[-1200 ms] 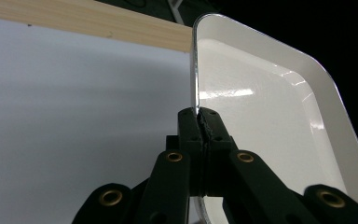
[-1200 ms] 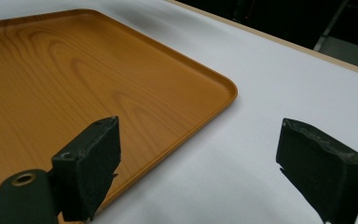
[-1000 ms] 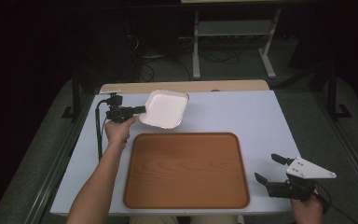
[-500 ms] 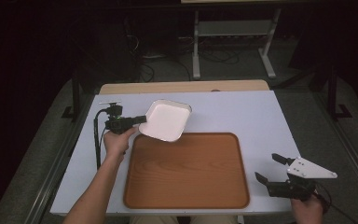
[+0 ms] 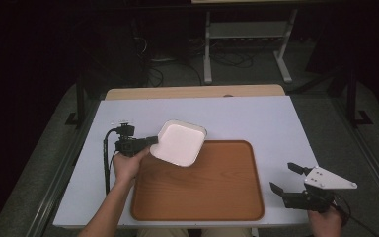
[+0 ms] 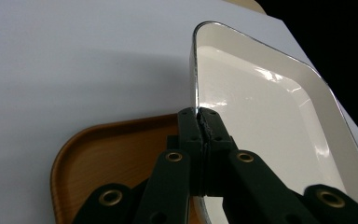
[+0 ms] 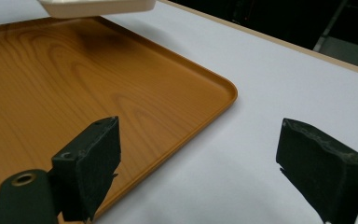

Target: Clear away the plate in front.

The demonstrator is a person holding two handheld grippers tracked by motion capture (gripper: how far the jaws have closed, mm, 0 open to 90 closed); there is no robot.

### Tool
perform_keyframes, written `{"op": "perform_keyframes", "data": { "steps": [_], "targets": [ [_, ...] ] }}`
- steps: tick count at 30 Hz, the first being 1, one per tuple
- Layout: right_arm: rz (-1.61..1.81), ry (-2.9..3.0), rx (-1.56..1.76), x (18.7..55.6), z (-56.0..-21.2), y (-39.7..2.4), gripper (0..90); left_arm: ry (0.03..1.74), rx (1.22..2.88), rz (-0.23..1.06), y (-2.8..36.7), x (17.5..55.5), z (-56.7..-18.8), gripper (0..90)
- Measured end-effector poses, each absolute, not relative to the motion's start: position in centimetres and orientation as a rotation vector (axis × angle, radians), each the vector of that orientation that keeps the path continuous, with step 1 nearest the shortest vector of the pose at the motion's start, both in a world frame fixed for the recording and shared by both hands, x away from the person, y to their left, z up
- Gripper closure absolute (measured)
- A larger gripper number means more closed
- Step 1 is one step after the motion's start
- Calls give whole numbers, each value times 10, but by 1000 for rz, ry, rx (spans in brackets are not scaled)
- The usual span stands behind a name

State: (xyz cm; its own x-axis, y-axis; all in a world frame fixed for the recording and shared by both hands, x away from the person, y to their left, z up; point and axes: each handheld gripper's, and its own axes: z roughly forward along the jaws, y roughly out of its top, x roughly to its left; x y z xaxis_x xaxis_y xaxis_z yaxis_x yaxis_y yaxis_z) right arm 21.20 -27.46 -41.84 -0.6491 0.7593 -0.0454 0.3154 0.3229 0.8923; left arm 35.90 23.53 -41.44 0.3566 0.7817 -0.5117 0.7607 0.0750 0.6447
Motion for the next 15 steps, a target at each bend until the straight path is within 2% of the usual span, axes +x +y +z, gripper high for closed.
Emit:
{"op": "perform_keyframes", "data": {
  "steps": [15],
  "targets": [
    [1279,2133,944,212,-418,-274,130,1414,1739,75,221,323,-430,888]
  ]
}}
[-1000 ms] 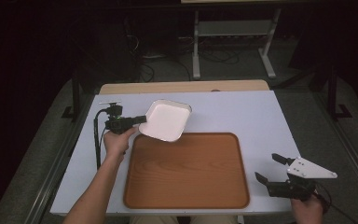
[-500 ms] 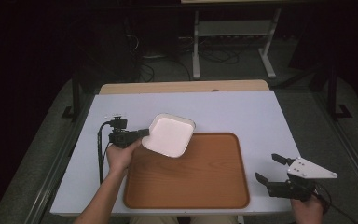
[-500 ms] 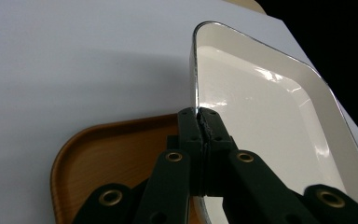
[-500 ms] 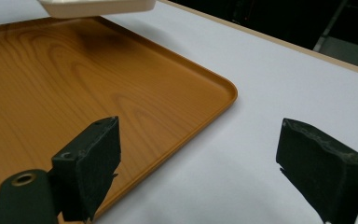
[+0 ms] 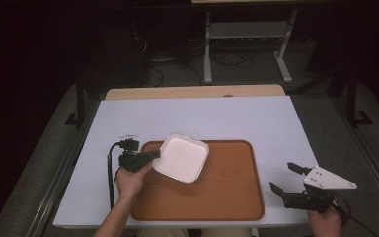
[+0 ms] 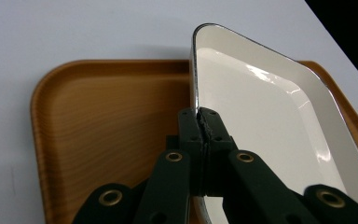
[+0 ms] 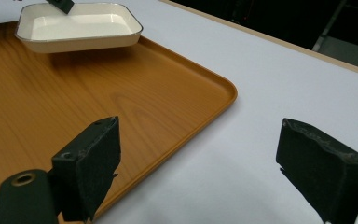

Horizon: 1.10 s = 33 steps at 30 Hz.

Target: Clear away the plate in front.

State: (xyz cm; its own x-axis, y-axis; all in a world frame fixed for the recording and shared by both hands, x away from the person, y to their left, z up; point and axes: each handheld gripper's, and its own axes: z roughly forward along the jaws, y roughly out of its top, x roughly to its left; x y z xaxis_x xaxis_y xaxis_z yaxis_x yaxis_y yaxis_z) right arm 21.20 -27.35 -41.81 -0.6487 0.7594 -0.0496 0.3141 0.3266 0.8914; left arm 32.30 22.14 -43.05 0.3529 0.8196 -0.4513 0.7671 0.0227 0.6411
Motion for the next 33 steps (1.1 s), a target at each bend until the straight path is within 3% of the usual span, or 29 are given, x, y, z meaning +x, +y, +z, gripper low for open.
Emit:
{"op": "perform_keyframes", "data": {
  "steps": [17,20,25,33],
  "targets": [
    [1266,2134,945,212,-418,-274,130,1425,1858,152,205,306,-443,879],
    [1264,2136,944,212,-418,-273,130,1429,1908,186,202,302,-443,850],
    [1258,2135,944,211,-418,-273,130,1408,1951,210,196,289,-440,728],
    [1252,2135,942,211,-417,-272,130,1383,1961,171,195,275,-440,700]
  ]
}}
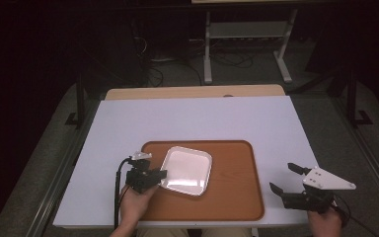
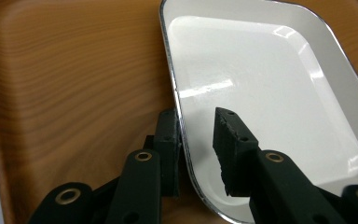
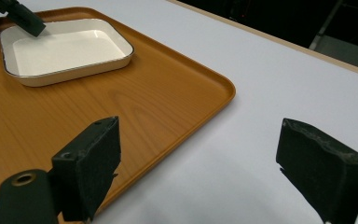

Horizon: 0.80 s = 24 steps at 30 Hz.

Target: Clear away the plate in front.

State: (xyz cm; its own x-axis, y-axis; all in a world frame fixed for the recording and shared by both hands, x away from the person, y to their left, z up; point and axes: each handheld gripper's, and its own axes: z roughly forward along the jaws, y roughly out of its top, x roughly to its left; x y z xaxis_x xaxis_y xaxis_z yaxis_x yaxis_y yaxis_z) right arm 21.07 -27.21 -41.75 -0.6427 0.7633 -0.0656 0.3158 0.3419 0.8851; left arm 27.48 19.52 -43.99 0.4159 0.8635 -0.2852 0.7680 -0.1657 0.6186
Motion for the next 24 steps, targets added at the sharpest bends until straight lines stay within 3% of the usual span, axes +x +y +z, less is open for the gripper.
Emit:
{"op": "perform_keyframes", "data": {
  "steps": [24],
  "targets": [
    [1247,2134,939,210,-417,-271,130,1349,1923,97,191,253,-442,639]
  ]
}}
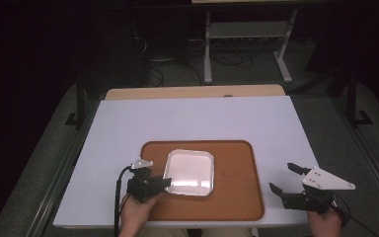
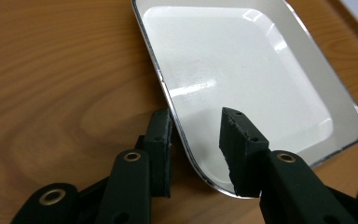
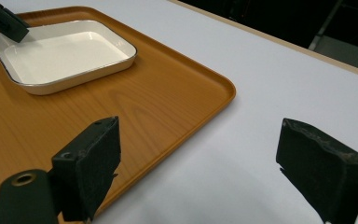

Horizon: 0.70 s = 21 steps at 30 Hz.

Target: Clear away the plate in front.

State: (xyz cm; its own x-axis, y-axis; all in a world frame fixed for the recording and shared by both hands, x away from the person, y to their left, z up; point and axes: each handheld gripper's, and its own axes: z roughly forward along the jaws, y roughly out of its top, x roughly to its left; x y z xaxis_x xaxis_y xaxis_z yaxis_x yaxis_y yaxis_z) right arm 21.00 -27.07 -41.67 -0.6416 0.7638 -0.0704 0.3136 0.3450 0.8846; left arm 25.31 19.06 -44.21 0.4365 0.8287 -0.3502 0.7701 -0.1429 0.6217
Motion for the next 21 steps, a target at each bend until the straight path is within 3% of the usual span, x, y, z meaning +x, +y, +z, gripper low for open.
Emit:
{"op": "perform_keyframes", "data": {
  "steps": [21],
  "targets": [
    [1239,2138,942,211,-417,-270,130,1317,1915,68,189,240,-442,639]
  ]
}}
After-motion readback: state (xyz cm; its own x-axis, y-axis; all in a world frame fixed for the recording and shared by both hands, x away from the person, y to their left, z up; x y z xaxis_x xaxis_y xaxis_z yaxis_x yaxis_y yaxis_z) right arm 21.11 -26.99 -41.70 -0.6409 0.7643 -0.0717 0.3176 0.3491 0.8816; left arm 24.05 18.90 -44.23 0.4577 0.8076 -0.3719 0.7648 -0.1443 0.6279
